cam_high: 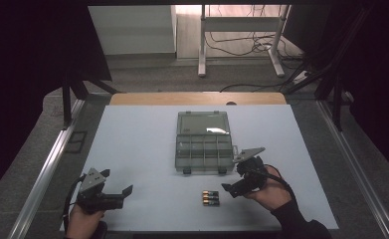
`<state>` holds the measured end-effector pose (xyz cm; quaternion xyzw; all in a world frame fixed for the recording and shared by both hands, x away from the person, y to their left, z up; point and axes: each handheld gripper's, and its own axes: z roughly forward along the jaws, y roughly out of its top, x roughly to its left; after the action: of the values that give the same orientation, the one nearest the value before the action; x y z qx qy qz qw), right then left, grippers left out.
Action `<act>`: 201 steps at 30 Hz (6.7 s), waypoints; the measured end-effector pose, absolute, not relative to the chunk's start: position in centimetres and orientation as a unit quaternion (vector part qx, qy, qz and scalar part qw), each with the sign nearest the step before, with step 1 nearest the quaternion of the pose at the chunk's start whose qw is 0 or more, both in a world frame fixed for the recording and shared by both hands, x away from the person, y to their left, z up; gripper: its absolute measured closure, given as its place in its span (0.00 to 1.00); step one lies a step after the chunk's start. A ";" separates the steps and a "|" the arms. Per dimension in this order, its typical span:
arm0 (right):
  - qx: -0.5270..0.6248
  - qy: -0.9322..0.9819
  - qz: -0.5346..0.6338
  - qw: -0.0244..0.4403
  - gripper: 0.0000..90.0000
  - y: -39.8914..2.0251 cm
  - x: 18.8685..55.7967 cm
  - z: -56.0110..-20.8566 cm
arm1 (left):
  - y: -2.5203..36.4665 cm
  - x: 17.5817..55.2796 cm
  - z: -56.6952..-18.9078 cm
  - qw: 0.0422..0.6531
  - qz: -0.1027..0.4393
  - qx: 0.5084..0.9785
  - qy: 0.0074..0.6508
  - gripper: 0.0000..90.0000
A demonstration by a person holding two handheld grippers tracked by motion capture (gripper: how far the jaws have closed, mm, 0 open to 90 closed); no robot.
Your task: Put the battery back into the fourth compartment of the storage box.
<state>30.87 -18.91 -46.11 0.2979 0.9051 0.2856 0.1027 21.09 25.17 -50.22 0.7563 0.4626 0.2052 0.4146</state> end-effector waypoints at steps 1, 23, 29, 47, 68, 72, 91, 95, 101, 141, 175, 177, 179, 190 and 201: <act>0.292 0.909 0.278 0.103 0.07 -18.4 31.0 -46.2 | 25.2 21.1 -50.2 0.414 0.205 0.756 0.463 0.02; 0.192 0.960 0.200 0.032 0.66 -12.3 31.2 -48.0 | 25.0 21.1 -50.2 0.409 0.209 0.763 0.455 0.02; 0.175 0.967 0.183 0.029 0.73 -11.7 31.3 -48.8 | 24.9 21.1 -50.2 0.408 0.210 0.764 0.454 0.03; 0.171 0.969 0.174 0.038 0.85 -11.4 31.9 -49.5 | 24.8 21.1 -50.2 0.404 0.213 0.768 0.449 0.03; 0.223 0.942 0.248 0.045 0.85 -13.9 33.6 -46.5 | 24.8 21.2 -50.2 0.403 0.211 0.768 0.451 0.03; 0.229 0.939 0.253 0.049 0.85 -14.2 34.0 -46.1 | 24.8 21.2 -50.2 0.403 0.211 0.767 0.452 0.03; 0.274 0.916 0.281 0.083 0.85 -15.4 37.6 -44.1 | 24.8 21.2 -50.2 0.402 0.210 0.768 0.453 0.03; 0.282 0.913 0.281 0.092 0.85 -15.5 38.4 -43.9 | 24.7 21.2 -50.2 0.402 0.209 0.768 0.452 0.03; 0.297 0.907 0.278 0.109 0.85 -15.9 39.8 -44.3 | 24.7 21.2 -50.3 0.401 0.209 0.769 0.452 0.03; 0.315 0.896 0.279 0.142 0.38 -17.0 41.4 -44.8 | 24.9 21.2 -50.3 0.404 0.207 0.766 0.454 0.03; 0.269 0.915 0.283 0.099 0.00 -16.9 32.0 -44.5 | 24.9 21.2 -50.2 0.404 0.207 0.767 0.454 0.03; 0.267 0.918 0.275 0.099 0.02 -16.8 31.5 -44.8 | 24.9 21.2 -50.2 0.404 0.208 0.767 0.454 0.03; 0.265 0.919 0.272 0.102 0.04 -16.8 31.3 -44.8 | 24.9 21.2 -50.2 0.404 0.207 0.767 0.454 0.03; 0.238 0.932 0.258 0.095 0.22 -15.0 29.9 -46.0 | 24.9 21.1 -50.2 0.404 0.207 0.767 0.454 0.03; 0.207 0.948 0.229 0.075 0.45 -13.3 29.2 -47.3 | 24.9 21.1 -50.2 0.403 0.207 0.767 0.454 0.03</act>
<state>29.24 -13.30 -47.30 0.2067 0.9483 0.2290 0.0749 21.11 24.86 -50.24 0.7671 0.4540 0.2073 0.4030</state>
